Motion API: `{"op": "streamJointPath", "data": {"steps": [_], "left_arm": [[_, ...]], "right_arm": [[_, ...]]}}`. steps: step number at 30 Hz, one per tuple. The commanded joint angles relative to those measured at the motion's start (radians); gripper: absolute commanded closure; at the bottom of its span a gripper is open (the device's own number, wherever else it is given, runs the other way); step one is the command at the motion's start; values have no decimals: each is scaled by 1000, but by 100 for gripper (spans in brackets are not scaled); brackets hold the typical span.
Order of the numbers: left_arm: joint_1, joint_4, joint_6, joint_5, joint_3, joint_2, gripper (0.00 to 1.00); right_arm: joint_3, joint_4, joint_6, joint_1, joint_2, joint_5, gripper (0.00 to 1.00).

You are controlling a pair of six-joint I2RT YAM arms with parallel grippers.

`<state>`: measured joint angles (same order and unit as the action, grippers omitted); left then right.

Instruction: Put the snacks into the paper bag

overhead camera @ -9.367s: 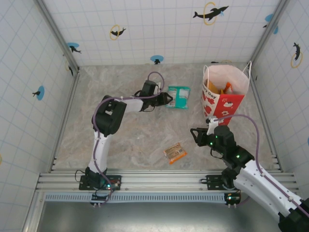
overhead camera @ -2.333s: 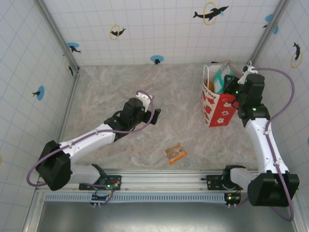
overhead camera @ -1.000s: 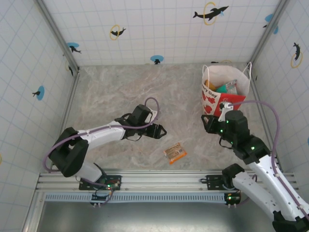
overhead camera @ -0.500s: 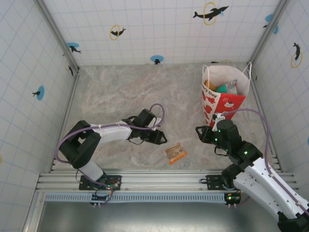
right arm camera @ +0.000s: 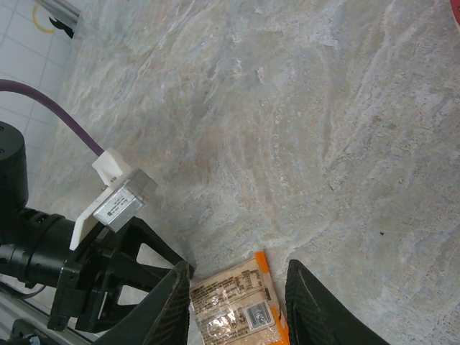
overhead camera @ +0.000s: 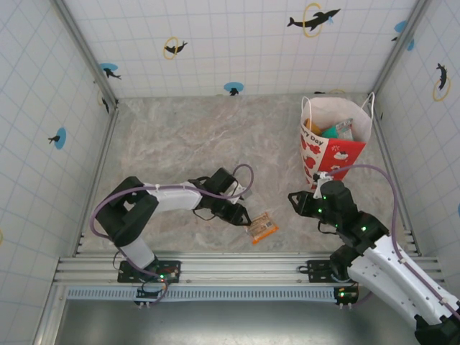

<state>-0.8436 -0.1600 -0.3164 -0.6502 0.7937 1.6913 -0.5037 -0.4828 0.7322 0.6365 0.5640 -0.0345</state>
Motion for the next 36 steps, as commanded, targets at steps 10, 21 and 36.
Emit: {"op": "streamJointPath", "data": {"steps": [10,21,36], "left_arm": [[-34,-36,85,-37,14,91,72],[-35,-22,102,9,6,6,100],[-25,161,69,89,-60,-224,100]], "right_arm": [[8,20,0,17,-13,9,62],[10,36,-20,19,-36,50,62],[99,255,-48,19,-141,77,61]]}}
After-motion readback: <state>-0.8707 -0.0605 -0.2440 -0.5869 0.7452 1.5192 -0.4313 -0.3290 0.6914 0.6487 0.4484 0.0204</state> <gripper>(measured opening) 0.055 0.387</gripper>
